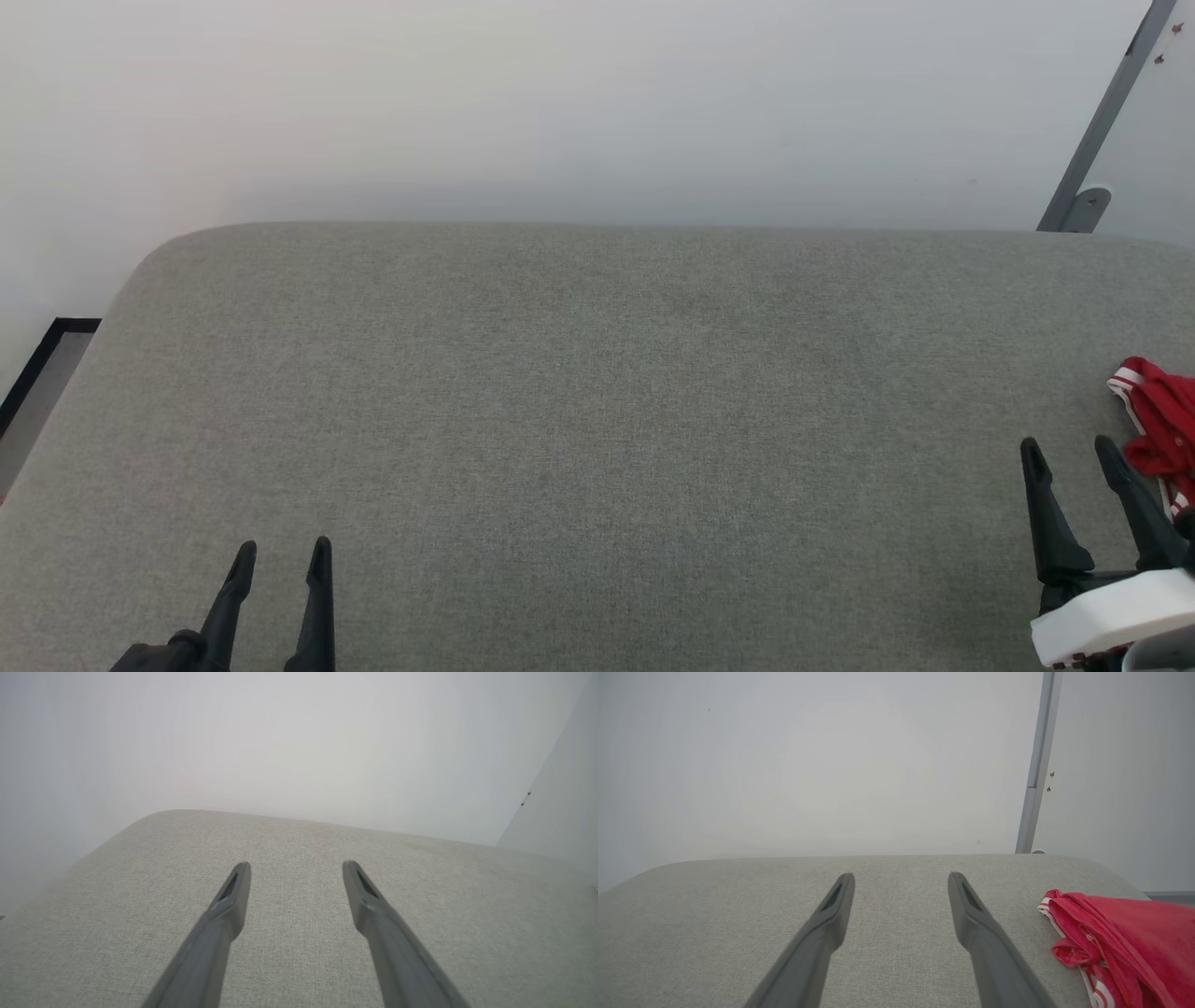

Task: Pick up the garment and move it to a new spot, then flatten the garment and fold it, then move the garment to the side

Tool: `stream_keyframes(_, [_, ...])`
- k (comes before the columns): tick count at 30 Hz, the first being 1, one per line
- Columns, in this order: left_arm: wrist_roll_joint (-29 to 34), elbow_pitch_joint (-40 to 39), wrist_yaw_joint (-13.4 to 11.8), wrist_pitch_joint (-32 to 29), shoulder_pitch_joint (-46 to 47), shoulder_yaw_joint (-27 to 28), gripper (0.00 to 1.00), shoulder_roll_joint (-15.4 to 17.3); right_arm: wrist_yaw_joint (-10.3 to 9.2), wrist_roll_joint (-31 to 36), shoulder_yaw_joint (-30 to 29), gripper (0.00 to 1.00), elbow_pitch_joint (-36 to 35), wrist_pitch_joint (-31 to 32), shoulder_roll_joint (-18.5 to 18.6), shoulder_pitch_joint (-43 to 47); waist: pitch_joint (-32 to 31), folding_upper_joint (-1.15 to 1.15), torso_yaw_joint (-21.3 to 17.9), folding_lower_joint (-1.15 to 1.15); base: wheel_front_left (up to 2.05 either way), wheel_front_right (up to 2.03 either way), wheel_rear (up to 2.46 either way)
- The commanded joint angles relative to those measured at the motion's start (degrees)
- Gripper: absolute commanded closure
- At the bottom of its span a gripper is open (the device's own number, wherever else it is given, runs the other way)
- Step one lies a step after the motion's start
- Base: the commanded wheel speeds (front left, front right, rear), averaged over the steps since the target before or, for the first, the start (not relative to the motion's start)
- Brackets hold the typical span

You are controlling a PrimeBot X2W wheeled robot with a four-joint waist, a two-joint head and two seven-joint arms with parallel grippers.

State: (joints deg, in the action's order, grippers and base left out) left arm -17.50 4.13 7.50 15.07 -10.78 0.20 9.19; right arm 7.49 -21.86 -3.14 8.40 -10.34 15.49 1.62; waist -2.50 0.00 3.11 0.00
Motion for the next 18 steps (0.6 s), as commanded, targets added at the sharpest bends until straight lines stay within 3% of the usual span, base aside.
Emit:
stream_keyframes(1, [0.0,-0.2,0.0,0.1,0.1,0.2,0.00,0.2,0.00,0.0,0.1,0.00,-0.1,0.0,-0.2,0.3,0.0,0.00,0.0,0.00,0.00,0.00,0.00])
stream_keyframes(11, [-0.5,0.1,0.0,0.1,0.2,0.2,0.00,0.7,0.00,-0.2,0.2,0.00,-0.5,0.3,-0.4,0.4,0.2,0.00,0.0,0.00,0.00,0.00,0.00])
stream_keyframes(12, [-0.3,0.2,0.0,0.0,0.0,0.0,1.00,0.5,0.00,-0.2,0.1,1.00,-0.4,0.3,-0.4,0.1,0.2,0.00,0.0,0.00,0.00,0.00,0.00])
stream_keyframes(18, [-3.4,1.9,0.0,-0.9,0.3,-0.1,1.00,-0.5,0.00,-3.1,0.1,1.00,1.4,1.1,-1.7,0.1,0.3,0.00,-0.1,0.00,0.00,0.00,0.00])
